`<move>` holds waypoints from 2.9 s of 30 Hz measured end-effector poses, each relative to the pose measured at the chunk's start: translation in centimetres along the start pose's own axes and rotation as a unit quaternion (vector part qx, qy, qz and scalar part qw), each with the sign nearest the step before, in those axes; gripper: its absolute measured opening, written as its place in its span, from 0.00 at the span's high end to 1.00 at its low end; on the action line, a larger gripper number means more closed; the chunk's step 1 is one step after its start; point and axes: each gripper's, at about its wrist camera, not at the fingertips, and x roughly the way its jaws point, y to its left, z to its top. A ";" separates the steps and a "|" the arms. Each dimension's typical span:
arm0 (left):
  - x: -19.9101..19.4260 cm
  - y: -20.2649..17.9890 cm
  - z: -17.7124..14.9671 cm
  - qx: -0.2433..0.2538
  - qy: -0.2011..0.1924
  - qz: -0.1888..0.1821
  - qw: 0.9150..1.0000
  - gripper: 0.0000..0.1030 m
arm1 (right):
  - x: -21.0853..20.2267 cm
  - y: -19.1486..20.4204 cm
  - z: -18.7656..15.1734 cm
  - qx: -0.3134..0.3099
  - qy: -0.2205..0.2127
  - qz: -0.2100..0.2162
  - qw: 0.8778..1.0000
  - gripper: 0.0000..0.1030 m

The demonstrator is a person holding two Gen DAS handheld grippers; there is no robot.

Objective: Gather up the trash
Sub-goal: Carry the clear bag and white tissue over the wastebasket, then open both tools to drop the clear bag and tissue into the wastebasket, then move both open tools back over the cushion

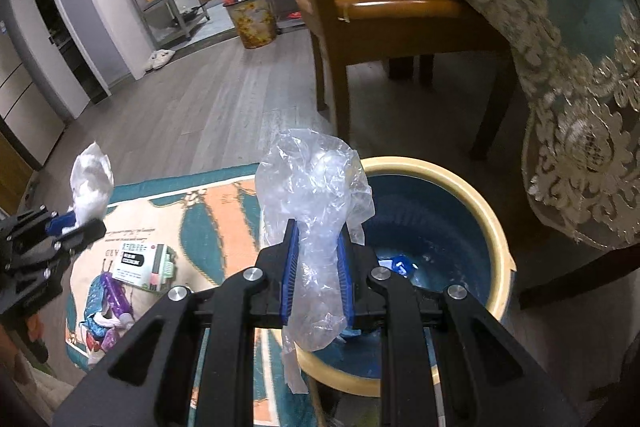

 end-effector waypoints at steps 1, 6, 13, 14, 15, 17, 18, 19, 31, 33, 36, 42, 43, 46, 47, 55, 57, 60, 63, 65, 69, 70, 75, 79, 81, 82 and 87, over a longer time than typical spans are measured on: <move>0.3 -0.8 0.3 0.004 0.000 -0.004 1.000 0.75 | 0.1 -0.4 0.0 0.003 0.001 -0.001 1.000 0.83; 1.1 -2.6 1.2 0.010 -0.004 -0.019 1.000 0.75 | 0.3 -2.1 -0.2 0.013 0.007 -0.005 1.000 0.83; 4.0 -5.7 1.7 0.026 0.012 -0.037 0.999 0.75 | 0.6 -3.9 -0.4 0.024 0.014 -0.011 1.000 0.83; 4.3 -5.9 1.7 0.029 0.014 -0.039 0.999 0.75 | 0.7 -4.1 -0.5 0.025 0.015 -0.012 1.000 0.83; 4.7 -6.4 1.8 0.034 0.017 -0.040 0.998 0.75 | 0.8 -4.3 -0.4 0.027 0.016 -0.013 0.999 0.83; 5.2 -6.9 1.8 0.041 0.019 -0.043 0.998 0.75 | 1.1 -4.6 -0.4 0.028 0.018 -0.014 0.999 0.83; 5.4 -7.2 1.8 0.045 0.020 -0.044 0.998 0.75 | 1.1 -4.7 -0.5 0.028 0.019 -0.014 0.999 0.83; 5.7 -7.5 1.8 0.051 0.020 -0.044 0.998 0.75 | 1.2 -4.8 -0.6 0.028 0.021 -0.014 0.999 0.83; 9.0 -8.9 1.2 0.058 0.056 -0.056 0.995 0.75 | 2.7 -5.9 -1.3 0.034 0.049 -0.032 0.998 0.83; 9.5 -9.2 1.0 0.053 0.063 -0.063 0.995 0.75 | 3.0 -5.9 -1.4 0.037 0.055 -0.032 0.997 0.83; 10.1 -9.5 1.2 0.043 0.067 -0.068 0.995 0.75 | 3.1 -5.7 -1.2 0.036 0.054 -0.035 0.997 0.83; 10.4 -10.2 2.4 0.036 0.039 -0.061 0.997 0.75 | 2.3 -6.0 -1.1 0.036 0.035 -0.050 0.998 0.83; 10.4 -10.3 2.5 0.036 0.037 -0.060 0.997 0.75 | 2.1 -6.4 -1.2 0.042 0.032 -0.052 0.997 0.83; 10.7 -10.6 2.9 0.033 0.031 -0.060 0.997 0.75 | 1.4 -7.5 -1.3 0.057 0.021 -0.061 0.996 0.83; 10.7 -10.7 3.0 0.033 0.026 -0.060 0.997 0.72 | 1.3 -7.6 -1.3 0.060 0.019 -0.062 0.996 0.80; 10.3 -11.3 3.6 0.031 -0.002 -0.048 0.998 0.35 | 0.4 -8.7 -1.6 0.079 0.005 -0.069 0.995 0.45; 10.2 -11.1 3.6 0.029 -0.003 -0.046 0.999 0.31 | 0.1 -8.8 -1.5 0.080 0.002 -0.068 0.995 0.38; 10.1 -10.6 3.5 0.023 -0.003 -0.040 0.999 0.26 | 0.2 -8.6 -1.5 0.081 0.000 -0.063 0.995 0.29; 9.5 -10.2 3.4 0.024 -0.005 -0.031 0.999 0.21 | 0.3 -8.2 -1.1 0.077 -0.003 -0.062 0.995 0.20; 9.0 -9.9 3.3 0.025 -0.008 -0.029 0.999 0.17 | 0.3 -8.0 -0.8 0.078 -0.005 -0.060 0.995 0.16; 7.6 -9.0 2.9 0.024 -0.015 -0.022 0.999 0.13 | 0.2 -7.3 -0.5 0.077 -0.011 -0.055 0.995 0.12; 7.2 -8.6 2.7 0.021 -0.015 -0.021 0.999 0.13 | 0.2 -7.1 -0.5 0.077 -0.011 -0.055 0.995 0.11; 5.3 -7.0 1.8 0.013 -0.017 -0.009 1.000 0.11 | -0.6 -5.7 -0.4 0.079 -0.022 -0.049 0.995 0.06; 3.7 -5.5 1.1 0.004 -0.020 0.005 1.000 0.10 | -0.9 -4.3 -0.6 0.068 -0.024 -0.054 0.996 0.06; 2.9 -4.8 0.6 -0.001 -0.022 0.012 1.000 0.09 | -1.0 -3.5 -0.8 0.063 -0.024 -0.055 0.996 0.06; 2.2 -4.3 0.4 -0.004 -0.023 0.016 1.000 0.08 | -1.0 -3.2 -0.9 0.061 -0.024 -0.056 0.996 0.06; -1.0 -2.2 -1.2 -0.014 -0.028 0.032 0.999 0.07 | -1.7 -1.1 -1.5 0.059 -0.029 -0.045 0.997 0.06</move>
